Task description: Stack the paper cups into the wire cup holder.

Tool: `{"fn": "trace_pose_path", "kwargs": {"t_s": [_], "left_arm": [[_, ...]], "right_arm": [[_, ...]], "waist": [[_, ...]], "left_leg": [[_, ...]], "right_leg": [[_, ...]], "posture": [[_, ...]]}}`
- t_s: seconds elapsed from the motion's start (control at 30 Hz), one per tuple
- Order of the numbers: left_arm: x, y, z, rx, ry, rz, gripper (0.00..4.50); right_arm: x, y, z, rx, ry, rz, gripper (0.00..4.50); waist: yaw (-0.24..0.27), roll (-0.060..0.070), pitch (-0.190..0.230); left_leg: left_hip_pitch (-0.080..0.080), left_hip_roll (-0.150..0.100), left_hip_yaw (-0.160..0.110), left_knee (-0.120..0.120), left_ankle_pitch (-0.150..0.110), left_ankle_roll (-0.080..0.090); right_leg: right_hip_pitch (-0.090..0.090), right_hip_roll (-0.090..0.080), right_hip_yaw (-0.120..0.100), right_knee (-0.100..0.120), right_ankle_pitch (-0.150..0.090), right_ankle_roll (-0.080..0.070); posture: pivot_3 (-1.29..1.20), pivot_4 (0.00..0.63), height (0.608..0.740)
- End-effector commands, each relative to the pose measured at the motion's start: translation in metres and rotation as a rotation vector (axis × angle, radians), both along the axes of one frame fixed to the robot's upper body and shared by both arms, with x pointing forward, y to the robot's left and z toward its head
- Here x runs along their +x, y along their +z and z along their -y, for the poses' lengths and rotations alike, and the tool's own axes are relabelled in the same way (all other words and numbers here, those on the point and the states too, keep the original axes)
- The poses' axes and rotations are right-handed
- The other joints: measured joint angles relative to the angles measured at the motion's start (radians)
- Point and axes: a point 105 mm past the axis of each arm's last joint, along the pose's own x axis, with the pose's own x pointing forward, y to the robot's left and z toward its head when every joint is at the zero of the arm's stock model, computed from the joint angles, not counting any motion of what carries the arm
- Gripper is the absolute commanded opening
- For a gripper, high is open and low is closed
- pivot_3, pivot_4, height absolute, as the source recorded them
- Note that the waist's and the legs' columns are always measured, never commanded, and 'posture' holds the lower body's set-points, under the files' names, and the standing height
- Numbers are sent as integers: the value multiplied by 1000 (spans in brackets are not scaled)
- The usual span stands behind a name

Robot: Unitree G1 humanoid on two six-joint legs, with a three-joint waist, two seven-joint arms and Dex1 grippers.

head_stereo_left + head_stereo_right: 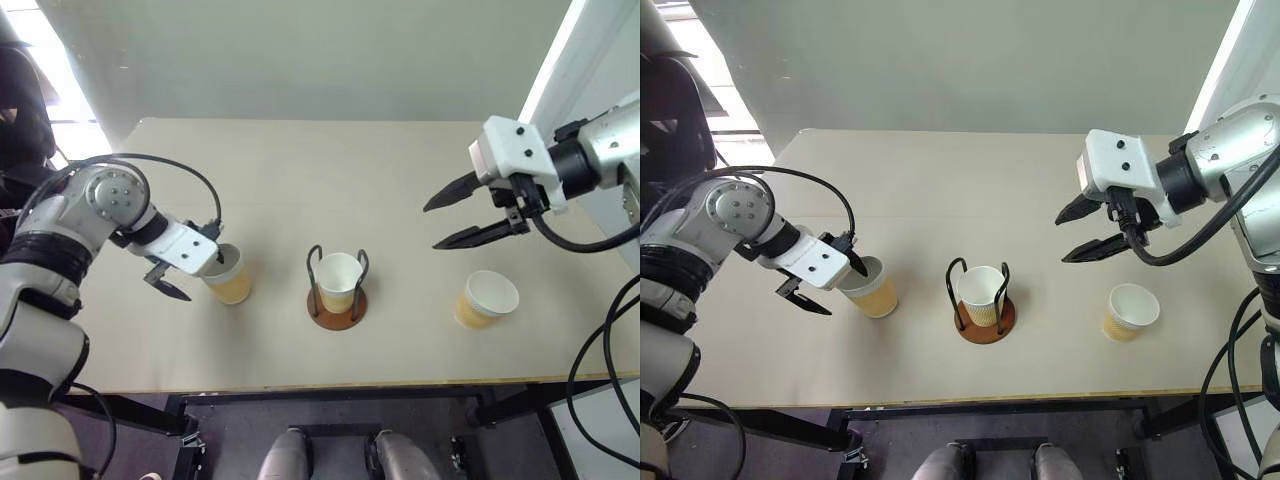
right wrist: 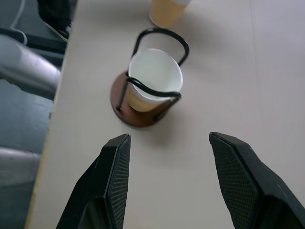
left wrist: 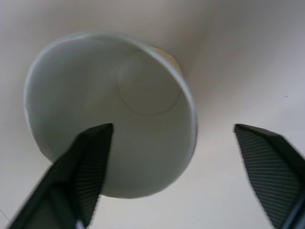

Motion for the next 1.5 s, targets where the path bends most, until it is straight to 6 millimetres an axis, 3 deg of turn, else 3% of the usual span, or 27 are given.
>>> {"fn": "trace_pose_path", "kwargs": {"t_s": [0.03, 0.3, 0.53, 0.7, 0.93, 1.13, 1.3, 1.5], "left_arm": [[-1, 5, 1, -19, 0, -1, 2960], [-1, 4, 7, -67, 24, -13, 114], [3, 15, 14, -92, 24, 9, 51], [12, 41, 31, -135, 13, 63, 51], [24, 88, 75, -259, -50, 135, 51], [19, 116, 123, -346, -186, 139, 51], [9, 128, 147, -356, -287, 131, 51], [0, 141, 167, -343, -373, 139, 51]], "right_arm": [[-8, 9, -3, 127, 1, -68, 2674], [-3, -5, 3, 200, -49, -148, 2674], [-4, -5, 6, 189, -60, -149, 2674], [-5, -7, 10, 178, -67, -141, 2674], [-6, -8, 15, 163, -79, -134, 2674], [-9, -12, 23, 124, -102, -171, 2674], [-12, -15, 28, 97, -110, -183, 2674], [-15, -15, 33, 79, -122, -193, 2674]], "waist": [[0, 0, 0], [0, 0, 0], [0, 0, 0], [4, 0, 0], [7, -1, 0], [8, -1, 0], [10, 0, 0], [13, 0, 1]], "left_leg": [[0, 0, 0, 0, 0, 0], [0, 0, 0, 3, 0, 0], [0, 0, 0, 3, 0, 0], [0, 0, -1, 3, 0, 0], [-2, -1, 0, 6, -1, 0], [-4, -1, 1, 6, -2, 1], [-8, -1, 0, 13, -7, 1], [-11, -1, 1, 16, -10, 4]], "right_leg": [[0, 0, 0, 0, 0, 0], [1, 0, 0, 0, 0, 1], [1, 0, 0, 1, 0, 1], [1, 0, -1, 1, 0, 1], [1, -1, 0, 0, 1, 1], [1, -1, -1, -1, 0, 6], [2, -1, 0, -3, 1, 17], [1, -1, -1, -5, 1, 19]], "posture": [[0, 150, 740], [0, 150, 740], [0, 150, 740], [0, 150, 740], [0, 150, 740], [0, 150, 740], [0, 150, 740], [0, 150, 740]]}}
